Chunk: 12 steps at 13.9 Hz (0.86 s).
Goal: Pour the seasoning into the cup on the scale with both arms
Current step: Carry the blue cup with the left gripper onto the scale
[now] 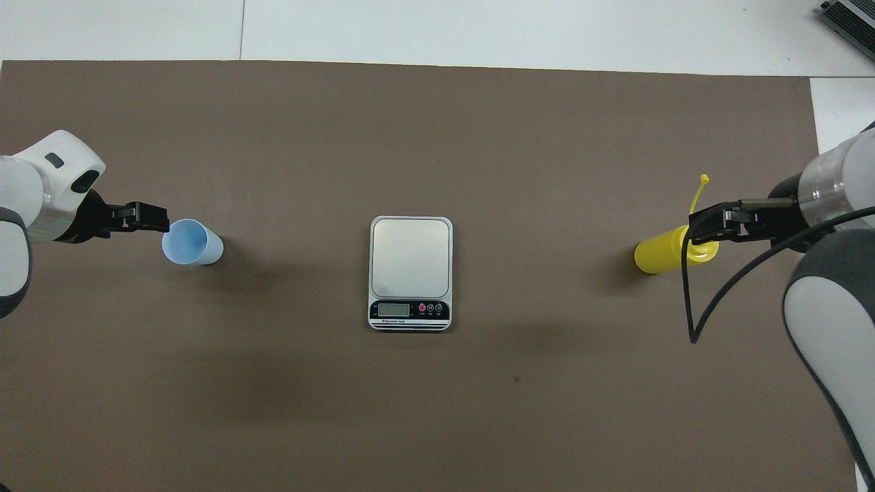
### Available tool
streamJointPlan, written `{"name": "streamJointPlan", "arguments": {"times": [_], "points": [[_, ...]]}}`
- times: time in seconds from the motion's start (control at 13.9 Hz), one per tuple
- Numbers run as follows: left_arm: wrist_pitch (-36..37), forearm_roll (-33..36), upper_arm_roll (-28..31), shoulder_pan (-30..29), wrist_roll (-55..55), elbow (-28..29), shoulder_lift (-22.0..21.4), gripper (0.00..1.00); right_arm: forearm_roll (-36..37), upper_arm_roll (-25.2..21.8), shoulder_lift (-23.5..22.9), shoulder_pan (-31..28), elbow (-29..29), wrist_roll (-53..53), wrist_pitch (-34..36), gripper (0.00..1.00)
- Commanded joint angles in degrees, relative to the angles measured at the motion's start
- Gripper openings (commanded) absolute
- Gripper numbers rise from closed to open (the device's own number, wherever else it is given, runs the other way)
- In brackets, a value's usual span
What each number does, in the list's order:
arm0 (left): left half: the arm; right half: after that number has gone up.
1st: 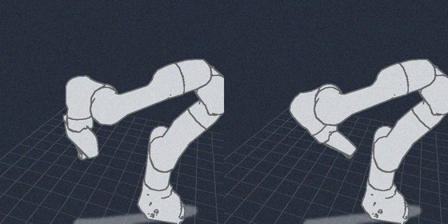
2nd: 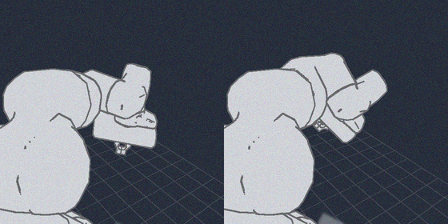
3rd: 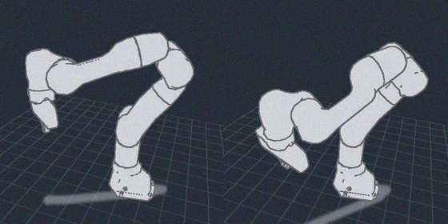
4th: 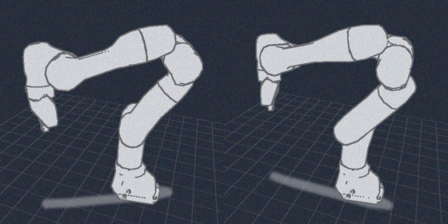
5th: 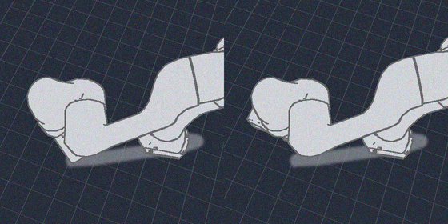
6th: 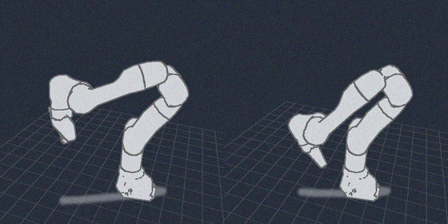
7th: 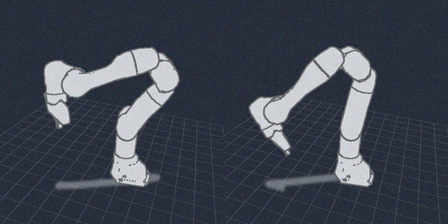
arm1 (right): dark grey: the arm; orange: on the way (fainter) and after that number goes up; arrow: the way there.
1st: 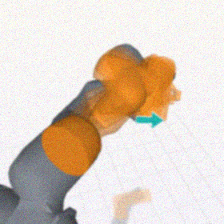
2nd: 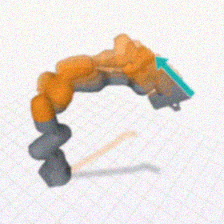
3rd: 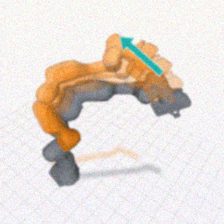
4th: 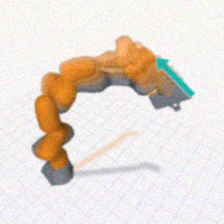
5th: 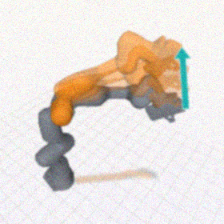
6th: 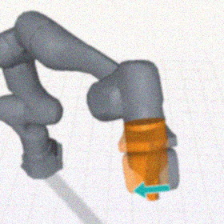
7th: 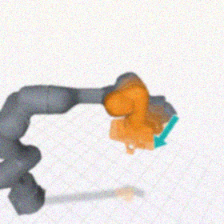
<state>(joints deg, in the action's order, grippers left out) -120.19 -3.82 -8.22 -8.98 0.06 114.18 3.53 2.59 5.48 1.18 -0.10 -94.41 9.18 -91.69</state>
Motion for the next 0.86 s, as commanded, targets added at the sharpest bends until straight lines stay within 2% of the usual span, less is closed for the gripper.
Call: {"name": "streamJointPlan", "arguments": {"times": [0.0, 0.22, 0.79], "points": [[-5.0, -1.3, -0.5, -1.3, 2.3, 4.9, -0.7, 1.0, -1.2, 0.1, 0.6, -0.7, -0.9, -1.4, -0.7, 1.0], [-8.4, -3.2, -0.4, -1.4, 3.0, 7.9, -0.4, 1.0, -1.2, 0.1, 0.6, -0.7, -0.9, -1.4, -0.7, 1.0], [-17.5, -3.2, -0.4, -0.5, 5.0, 13.7, 2.5, 1.0, -1.2, 0.1, 0.6, -0.7, -0.9, -1.4, -0.7, 1.0]]}}
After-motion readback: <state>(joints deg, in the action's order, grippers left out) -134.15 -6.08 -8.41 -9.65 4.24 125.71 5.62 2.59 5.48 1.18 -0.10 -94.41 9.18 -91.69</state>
